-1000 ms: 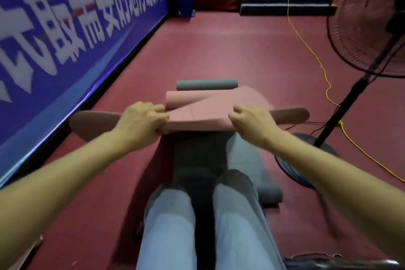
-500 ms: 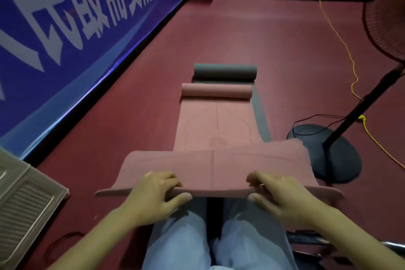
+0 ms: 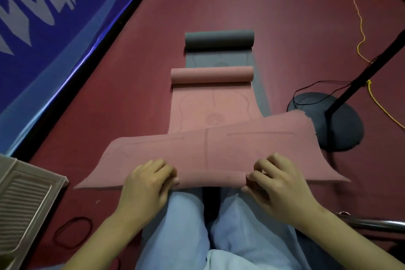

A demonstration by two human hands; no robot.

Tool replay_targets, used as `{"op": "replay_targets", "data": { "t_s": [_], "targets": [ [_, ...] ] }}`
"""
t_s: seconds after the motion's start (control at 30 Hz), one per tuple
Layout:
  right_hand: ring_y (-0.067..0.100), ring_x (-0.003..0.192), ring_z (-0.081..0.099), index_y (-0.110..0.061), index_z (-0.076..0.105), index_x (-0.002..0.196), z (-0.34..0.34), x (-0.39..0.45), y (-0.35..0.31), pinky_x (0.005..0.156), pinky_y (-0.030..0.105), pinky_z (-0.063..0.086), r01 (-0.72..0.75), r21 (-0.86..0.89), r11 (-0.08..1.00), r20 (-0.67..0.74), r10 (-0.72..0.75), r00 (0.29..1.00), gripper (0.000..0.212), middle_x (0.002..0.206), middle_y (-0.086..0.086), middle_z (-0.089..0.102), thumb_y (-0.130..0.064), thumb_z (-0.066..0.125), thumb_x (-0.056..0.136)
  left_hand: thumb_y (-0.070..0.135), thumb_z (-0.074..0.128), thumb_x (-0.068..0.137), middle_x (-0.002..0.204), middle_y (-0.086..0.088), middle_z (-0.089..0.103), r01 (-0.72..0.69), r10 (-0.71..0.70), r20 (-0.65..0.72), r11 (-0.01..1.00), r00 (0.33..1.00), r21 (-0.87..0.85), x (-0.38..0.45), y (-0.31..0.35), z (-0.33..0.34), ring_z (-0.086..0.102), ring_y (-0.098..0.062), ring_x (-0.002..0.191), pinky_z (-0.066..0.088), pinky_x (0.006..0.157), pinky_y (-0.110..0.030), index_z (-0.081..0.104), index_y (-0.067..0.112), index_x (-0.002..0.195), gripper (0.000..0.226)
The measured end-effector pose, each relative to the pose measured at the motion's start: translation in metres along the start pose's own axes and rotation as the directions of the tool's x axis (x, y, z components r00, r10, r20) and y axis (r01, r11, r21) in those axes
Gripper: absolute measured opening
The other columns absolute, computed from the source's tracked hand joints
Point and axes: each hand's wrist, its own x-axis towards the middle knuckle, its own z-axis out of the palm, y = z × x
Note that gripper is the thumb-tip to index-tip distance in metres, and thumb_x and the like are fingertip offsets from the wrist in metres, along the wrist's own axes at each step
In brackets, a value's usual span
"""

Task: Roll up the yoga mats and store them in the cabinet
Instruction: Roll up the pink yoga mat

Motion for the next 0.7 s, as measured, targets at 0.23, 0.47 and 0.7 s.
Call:
{"op": "replay_targets", "data": {
  "t_s": [0.23,0.47,0.7],
  "targets": [
    [0.031,0.095,0.056,-0.018,0.069,0.09,-0.001,-0.006,-0.016,0.071,0.04,0.035,-0.133,-0.102,0.986,0.061,0.14,0.988,0.017,0.094,-0.002,0.063,-0.035,0.069,0.086,0.062,0.074,0.081,0.082,0.005,0.046,0.038,-0.04,0.076,0.999,0.996,0.031,-0.027,0.006,0.004,0.044,-0.024,0.072,0.035,0.062,-0.038,0.062,0.021,0.091,0.044],
    [0.033,0.107,0.056,-0.017,0.068,0.086,0.01,-0.001,-0.03,0.08,0.043,0.032,-0.163,-0.139,0.977,0.074,0.174,0.982,0.016,0.096,-0.004,0.066,-0.022,0.073,0.071,0.066,0.057,0.088,0.081,0.005,0.043,0.063,-0.066,0.081,0.997,0.995,0.043,-0.019,0.003,0.01,0.041,-0.023,0.071,0.028,0.063,-0.036,0.057,0.02,0.085,0.046],
    [0.027,0.089,0.058,-0.018,0.068,0.092,0.025,-0.004,-0.025,0.081,0.038,0.033,-0.259,0.071,0.963,0.012,0.259,0.966,0.011,0.097,-0.005,0.063,-0.021,0.063,0.083,0.058,0.057,0.089,0.085,0.005,0.049,0.098,-0.102,0.054,0.993,0.993,0.065,-0.02,0.01,0.007,0.039,-0.023,0.074,0.031,0.064,-0.037,0.061,0.018,0.086,0.04]
  ]
}}
